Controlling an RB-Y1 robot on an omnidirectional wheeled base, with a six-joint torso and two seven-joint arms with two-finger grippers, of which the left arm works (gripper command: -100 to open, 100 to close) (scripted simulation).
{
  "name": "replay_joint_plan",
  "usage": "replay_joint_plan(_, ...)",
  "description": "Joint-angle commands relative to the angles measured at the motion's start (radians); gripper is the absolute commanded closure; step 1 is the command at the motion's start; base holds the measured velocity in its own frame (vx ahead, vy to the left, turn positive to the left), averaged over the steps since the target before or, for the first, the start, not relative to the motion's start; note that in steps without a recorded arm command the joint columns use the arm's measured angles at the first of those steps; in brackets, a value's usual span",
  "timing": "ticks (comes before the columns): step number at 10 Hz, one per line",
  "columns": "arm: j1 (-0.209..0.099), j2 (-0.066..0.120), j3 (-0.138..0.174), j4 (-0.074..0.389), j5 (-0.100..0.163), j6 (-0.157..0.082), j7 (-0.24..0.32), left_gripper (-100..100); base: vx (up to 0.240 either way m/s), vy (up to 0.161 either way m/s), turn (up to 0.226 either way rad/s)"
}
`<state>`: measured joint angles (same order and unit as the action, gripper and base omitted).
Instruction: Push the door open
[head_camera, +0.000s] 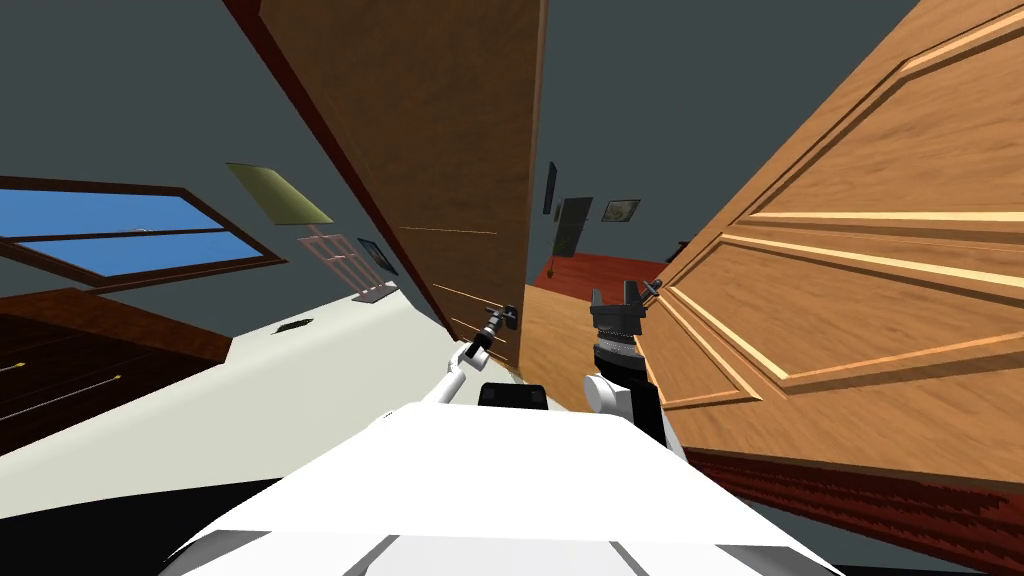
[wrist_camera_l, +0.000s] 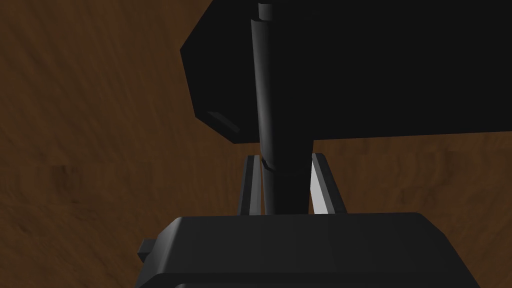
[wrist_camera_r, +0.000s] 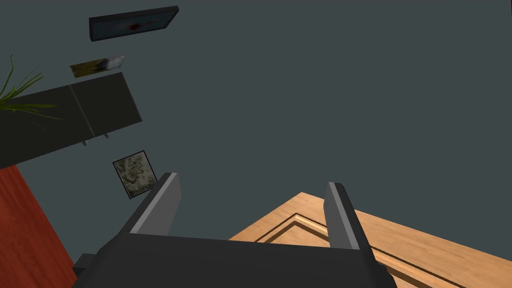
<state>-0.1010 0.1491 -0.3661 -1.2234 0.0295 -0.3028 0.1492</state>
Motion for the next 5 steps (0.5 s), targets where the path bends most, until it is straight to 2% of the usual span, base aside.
replay_joint_plan(1, -0.020, -0.002, 0.035, 0.016, 0.003, -0.008, -0.008, 100, 0.158, -0.117, 0.046)
replay_joint_plan(5, -0.032, -0.009, 0.075, 0.036, 0.005, -0.009, -0.019, 100, 0.114, -0.117, 0.041)
